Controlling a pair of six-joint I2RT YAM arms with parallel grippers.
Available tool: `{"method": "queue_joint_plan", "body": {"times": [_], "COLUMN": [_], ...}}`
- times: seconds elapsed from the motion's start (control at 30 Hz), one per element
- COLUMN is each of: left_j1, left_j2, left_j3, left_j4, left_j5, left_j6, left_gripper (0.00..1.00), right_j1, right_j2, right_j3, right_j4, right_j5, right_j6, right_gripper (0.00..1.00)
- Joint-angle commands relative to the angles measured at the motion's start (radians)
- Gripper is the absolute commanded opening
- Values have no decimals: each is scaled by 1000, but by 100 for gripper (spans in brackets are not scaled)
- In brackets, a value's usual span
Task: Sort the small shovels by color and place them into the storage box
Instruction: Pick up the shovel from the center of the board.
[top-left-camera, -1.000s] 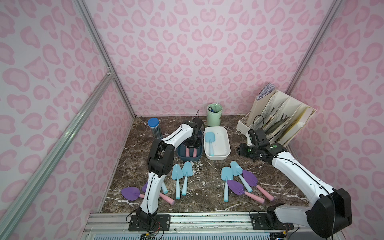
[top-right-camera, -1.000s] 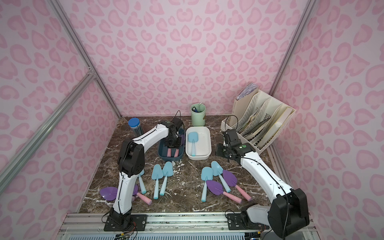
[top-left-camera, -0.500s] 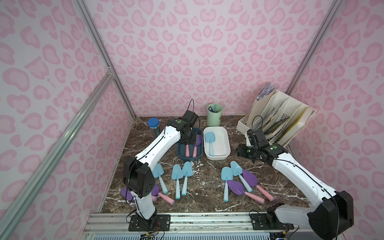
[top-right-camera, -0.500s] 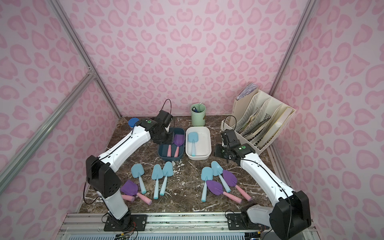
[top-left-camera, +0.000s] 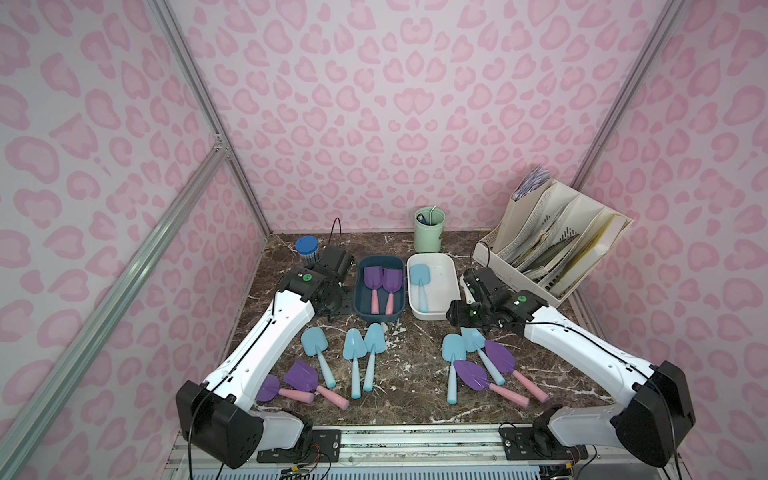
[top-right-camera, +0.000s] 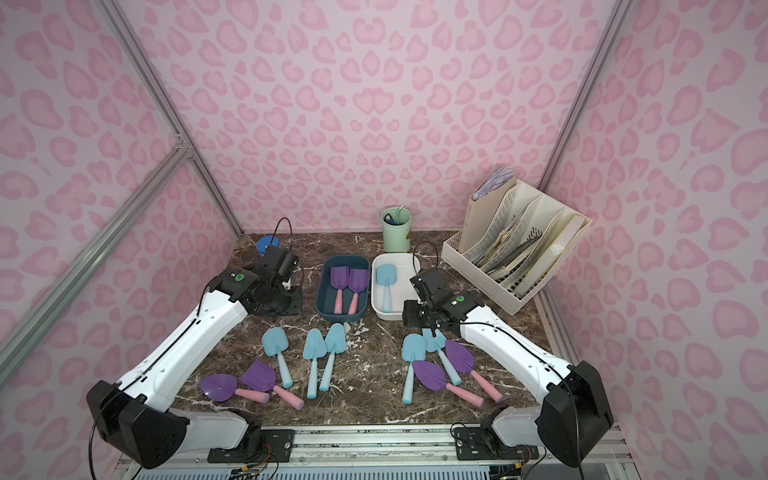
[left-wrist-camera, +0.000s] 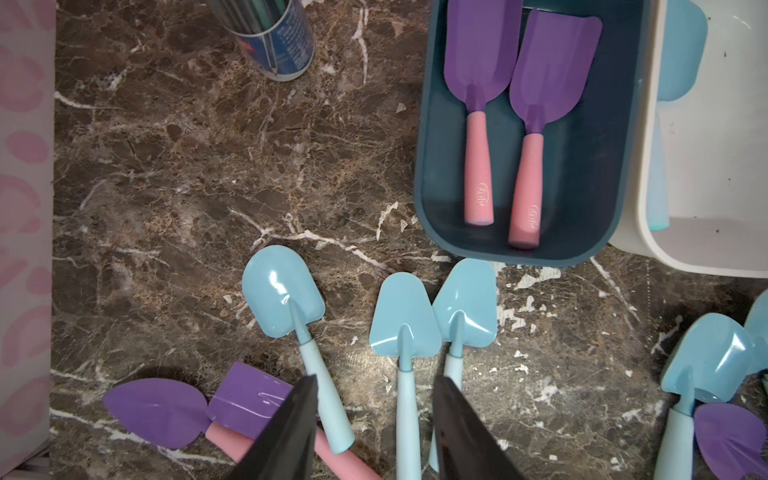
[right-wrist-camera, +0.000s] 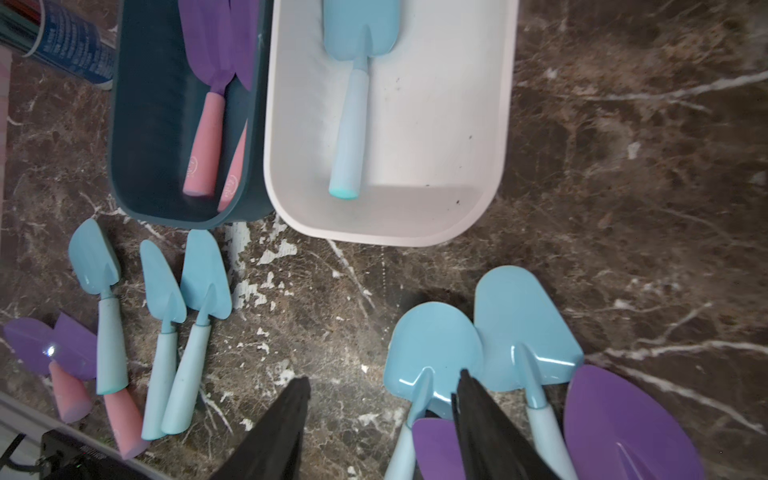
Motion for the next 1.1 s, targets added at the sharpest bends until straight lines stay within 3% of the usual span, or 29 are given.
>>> {"method": "queue_joint_plan", "body": {"times": [0.0, 0.5, 0.8, 1.07], "left_j1": [24, 123, 171, 199], "left_j2": [-35, -118, -156, -180], "left_j3": [-32, -138, -154, -165], "left_j4": [-14, 13, 10, 10], "left_j5": [3, 37, 47, 64], "left_j6": [-1, -11, -13, 1], "left_gripper": [50, 53, 57, 58], "right_j1": [50, 356, 487, 541], "right_j2": [12, 183, 411, 572], "right_j3": [-4, 26, 196, 359], "right_j4": [21, 144, 228, 168], "right_j5": [21, -5, -55, -71], "right_j6": [77, 275, 339, 381], "right_gripper": [60, 60, 60, 61]}}
